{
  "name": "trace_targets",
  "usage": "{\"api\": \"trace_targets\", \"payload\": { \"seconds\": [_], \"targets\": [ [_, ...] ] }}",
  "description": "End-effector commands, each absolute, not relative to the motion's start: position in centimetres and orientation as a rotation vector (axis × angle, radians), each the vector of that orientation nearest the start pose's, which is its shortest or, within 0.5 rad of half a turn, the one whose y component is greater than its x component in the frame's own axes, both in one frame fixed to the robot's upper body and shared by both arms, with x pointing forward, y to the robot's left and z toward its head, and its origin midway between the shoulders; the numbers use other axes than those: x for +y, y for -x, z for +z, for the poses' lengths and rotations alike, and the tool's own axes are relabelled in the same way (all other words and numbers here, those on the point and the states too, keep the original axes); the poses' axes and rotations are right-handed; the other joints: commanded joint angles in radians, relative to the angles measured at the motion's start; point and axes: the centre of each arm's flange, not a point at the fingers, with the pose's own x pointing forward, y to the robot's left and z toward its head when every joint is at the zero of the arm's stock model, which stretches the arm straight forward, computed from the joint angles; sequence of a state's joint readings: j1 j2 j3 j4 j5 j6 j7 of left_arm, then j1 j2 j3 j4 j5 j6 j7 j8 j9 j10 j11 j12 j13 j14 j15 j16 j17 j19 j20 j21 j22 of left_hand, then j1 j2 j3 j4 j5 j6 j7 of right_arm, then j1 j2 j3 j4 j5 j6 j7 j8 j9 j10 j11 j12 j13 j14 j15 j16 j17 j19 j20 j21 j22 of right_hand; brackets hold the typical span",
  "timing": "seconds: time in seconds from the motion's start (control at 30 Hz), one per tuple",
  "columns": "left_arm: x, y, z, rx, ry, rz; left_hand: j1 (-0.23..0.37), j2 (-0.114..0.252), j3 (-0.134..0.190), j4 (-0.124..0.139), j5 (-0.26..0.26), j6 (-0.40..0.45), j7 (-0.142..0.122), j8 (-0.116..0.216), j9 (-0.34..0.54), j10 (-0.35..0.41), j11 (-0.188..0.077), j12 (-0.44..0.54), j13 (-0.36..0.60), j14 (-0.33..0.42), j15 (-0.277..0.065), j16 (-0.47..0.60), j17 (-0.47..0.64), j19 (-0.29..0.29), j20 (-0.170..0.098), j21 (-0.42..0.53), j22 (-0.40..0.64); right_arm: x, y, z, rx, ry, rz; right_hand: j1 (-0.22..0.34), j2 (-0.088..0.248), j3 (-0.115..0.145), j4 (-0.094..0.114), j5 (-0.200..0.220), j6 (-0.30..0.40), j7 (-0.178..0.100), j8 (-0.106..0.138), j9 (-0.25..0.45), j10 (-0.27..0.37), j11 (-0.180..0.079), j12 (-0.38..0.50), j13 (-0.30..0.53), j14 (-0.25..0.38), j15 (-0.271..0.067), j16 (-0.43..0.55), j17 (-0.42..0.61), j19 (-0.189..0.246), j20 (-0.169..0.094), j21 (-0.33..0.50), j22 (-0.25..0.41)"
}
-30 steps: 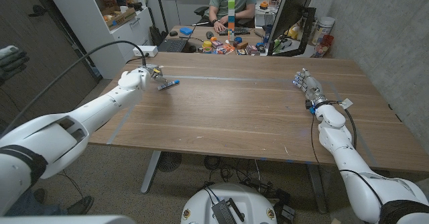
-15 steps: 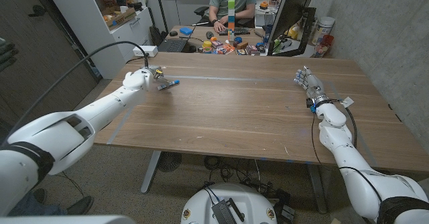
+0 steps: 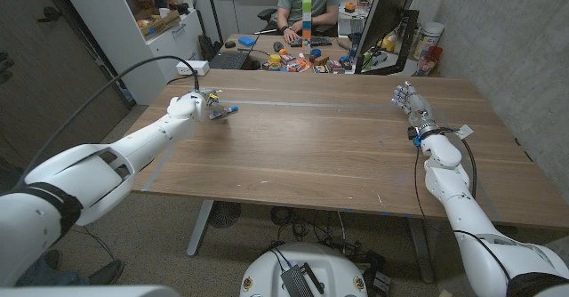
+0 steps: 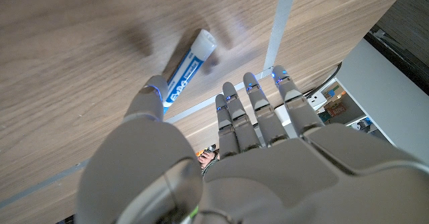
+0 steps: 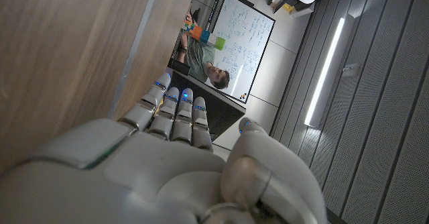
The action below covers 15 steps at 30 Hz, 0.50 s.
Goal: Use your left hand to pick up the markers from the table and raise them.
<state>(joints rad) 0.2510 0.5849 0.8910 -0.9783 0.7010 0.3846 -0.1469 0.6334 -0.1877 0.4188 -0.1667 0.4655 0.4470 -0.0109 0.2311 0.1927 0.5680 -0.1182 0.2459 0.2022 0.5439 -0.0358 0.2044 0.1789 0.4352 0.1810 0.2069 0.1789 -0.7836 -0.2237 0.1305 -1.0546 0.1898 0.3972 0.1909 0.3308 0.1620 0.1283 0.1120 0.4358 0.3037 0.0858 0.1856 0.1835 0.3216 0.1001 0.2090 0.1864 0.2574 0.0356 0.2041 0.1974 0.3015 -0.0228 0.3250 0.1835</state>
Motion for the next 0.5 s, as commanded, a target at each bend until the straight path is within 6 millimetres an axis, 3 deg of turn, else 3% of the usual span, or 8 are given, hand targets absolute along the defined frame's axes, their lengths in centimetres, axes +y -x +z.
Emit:
{"api": "trace_targets", "payload": {
  "seconds": [0.03,0.5],
  "targets": [
    [34.11,-74.24,7.35,-0.003,-1.659,0.311,0.0,0.004,-0.008,0.0,-0.001,0.011,0.002,0.001,0.002,0.014,0.0,0.006,0.005,0.01,0.0,0.001,0.005,0.004,0.004,-0.003,0.004,-37.92,-65.27,-1.43,-0.735,0.018,-0.051,-0.01,0.0,-0.004,-0.001,-0.005,0.008,0.0,0.009,0.004,0.009,-0.002,0.009,0.002,0.01,-0.004,0.002,0.005,0.012,0.004,-0.004,0.002],
    [33.35,-74.43,6.58,-0.016,-1.648,0.32,0.027,0.013,-0.012,-0.003,-0.006,0.086,-0.006,0.02,0.002,0.083,-0.006,0.023,0.004,0.061,-0.008,0.012,0.005,0.028,-0.016,0.005,0.005,-38.04,-65.54,-1.16,-0.745,0.023,-0.044,-0.012,-0.001,-0.006,-0.002,-0.005,0.009,0.0,0.01,0.004,0.011,-0.002,0.01,0.002,0.016,-0.005,0.003,0.004,0.017,0.01,-0.005,0.002]
  ]
}}
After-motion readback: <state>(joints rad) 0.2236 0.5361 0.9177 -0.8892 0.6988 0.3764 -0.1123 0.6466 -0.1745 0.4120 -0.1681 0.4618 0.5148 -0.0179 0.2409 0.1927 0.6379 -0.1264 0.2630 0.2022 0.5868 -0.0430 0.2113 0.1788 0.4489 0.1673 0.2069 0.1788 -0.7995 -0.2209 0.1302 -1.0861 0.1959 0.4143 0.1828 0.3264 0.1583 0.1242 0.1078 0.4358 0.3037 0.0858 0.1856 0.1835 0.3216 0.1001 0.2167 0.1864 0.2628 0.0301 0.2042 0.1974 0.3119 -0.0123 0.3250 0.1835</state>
